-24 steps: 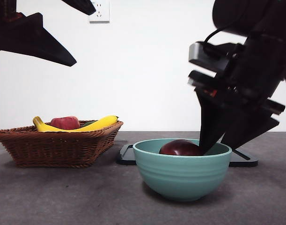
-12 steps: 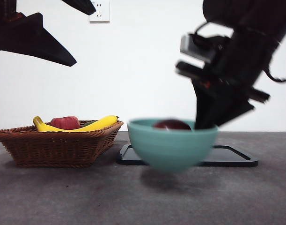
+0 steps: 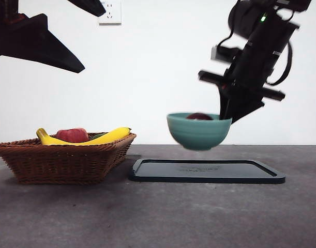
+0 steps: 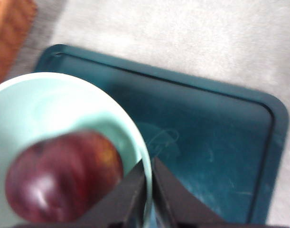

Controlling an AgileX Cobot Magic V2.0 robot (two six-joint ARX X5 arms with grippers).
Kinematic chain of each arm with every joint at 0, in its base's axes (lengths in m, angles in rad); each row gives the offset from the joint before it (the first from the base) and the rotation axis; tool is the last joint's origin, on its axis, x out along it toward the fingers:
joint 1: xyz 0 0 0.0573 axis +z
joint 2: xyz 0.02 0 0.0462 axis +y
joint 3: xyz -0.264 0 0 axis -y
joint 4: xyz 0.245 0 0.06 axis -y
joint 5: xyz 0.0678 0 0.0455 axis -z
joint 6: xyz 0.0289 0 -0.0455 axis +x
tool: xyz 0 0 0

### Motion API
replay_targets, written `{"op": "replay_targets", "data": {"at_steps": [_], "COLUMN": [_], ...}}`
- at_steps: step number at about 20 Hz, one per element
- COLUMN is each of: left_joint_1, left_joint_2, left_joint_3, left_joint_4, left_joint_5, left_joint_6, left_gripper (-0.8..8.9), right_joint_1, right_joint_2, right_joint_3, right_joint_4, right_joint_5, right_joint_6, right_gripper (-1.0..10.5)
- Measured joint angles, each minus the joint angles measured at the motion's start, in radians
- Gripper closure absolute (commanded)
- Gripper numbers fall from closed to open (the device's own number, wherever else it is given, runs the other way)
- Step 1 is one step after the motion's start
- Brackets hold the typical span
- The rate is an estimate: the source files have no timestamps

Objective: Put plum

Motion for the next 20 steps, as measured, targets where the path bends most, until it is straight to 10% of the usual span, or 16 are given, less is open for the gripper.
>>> {"op": "replay_targets", "data": {"at_steps": [9, 14, 20], "left_joint_1": [0.000, 0.000, 0.000], "left_joint_2": [0.000, 0.000, 0.000], "left_joint_3": [0.000, 0.000, 0.000], "left_joint_4": [0.000, 0.000, 0.000], "left_joint_5": [0.000, 0.000, 0.000], "left_joint_6": [0.000, 0.000, 0.000], "left_gripper": [4.40, 4.40, 4.40], "right_joint_1": [0.000, 0.000, -0.001], "right_joint_2": [0.118, 0.105, -0.300], "right_joint_3": [0.016, 0.016, 0.018], "right_joint_4": [0.026, 0.016, -0.155], "right_joint_5": [-0.008, -0.019, -0.022], "right_joint_6": [-0.001, 0.000, -0.036], "right_gripper": [9.3, 7.3, 7.3]}}
